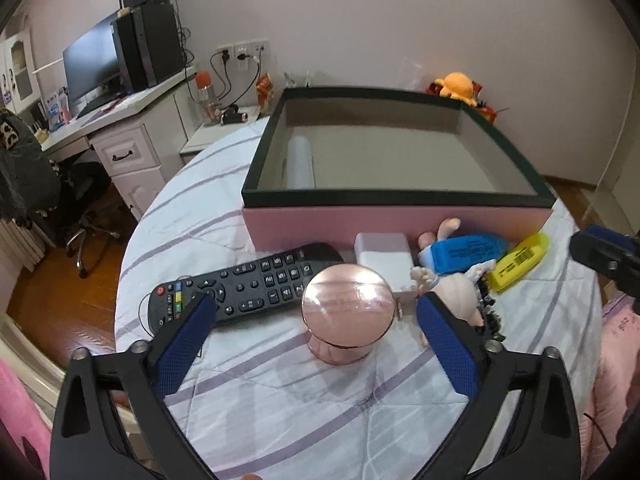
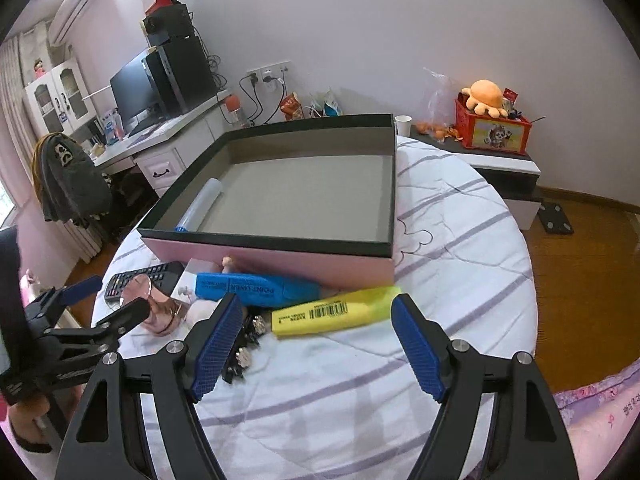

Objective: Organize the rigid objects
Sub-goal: 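Grasp the rose-gold round jar with the left gripper, then lower the jar into the box beside the tube and open the left gripper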

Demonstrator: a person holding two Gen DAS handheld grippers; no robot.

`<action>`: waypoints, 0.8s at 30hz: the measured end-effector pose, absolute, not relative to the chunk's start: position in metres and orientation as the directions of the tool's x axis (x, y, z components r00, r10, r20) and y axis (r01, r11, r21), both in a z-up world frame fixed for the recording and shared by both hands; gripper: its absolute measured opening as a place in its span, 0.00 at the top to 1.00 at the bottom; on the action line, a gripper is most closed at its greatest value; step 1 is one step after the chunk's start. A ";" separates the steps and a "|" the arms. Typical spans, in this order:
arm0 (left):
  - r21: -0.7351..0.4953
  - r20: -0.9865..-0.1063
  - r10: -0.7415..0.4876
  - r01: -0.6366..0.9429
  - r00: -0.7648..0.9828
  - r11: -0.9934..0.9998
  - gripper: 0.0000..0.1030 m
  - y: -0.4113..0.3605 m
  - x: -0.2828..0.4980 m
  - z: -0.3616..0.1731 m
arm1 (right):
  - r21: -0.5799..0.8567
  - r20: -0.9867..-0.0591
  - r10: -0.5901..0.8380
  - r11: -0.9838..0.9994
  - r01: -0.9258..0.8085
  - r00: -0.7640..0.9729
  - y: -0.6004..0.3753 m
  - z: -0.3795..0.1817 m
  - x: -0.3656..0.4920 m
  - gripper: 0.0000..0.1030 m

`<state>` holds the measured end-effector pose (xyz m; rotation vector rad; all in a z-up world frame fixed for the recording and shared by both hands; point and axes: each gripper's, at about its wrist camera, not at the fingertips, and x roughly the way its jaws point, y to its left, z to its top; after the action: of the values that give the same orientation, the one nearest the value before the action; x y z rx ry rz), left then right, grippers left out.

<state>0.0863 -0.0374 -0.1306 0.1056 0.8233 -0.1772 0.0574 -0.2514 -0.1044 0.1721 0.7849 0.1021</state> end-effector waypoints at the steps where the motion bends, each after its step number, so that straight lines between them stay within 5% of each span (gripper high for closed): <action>1: 0.013 -0.742 -0.125 0.200 0.658 0.980 0.15 -0.037 0.088 -0.132 | 0.193 -0.692 0.159 0.981 -0.031 0.704 -0.253 -0.105 0.056 0.24; 6: 0.044 -0.764 -0.101 0.207 0.638 0.977 0.30 -0.045 0.095 -0.141 | 0.204 -0.688 0.174 0.978 -0.042 0.704 -0.258 -0.107 0.055 0.24; 8: 0.005 -0.770 -0.144 0.231 0.622 0.973 0.54 -0.046 0.095 -0.143 | 0.199 -0.689 0.176 0.979 -0.051 0.703 -0.255 -0.107 0.054 0.24; 24: -0.038 -0.679 -0.234 0.286 0.695 0.957 0.54 -0.042 0.089 -0.074 | 0.199 -0.657 0.211 0.974 -0.104 0.724 -0.254 -0.098 0.057 0.24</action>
<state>0.0894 -0.0417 -0.0739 0.0728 0.7475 -0.2906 0.0566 -0.2543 -0.0978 0.1527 0.7419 0.1747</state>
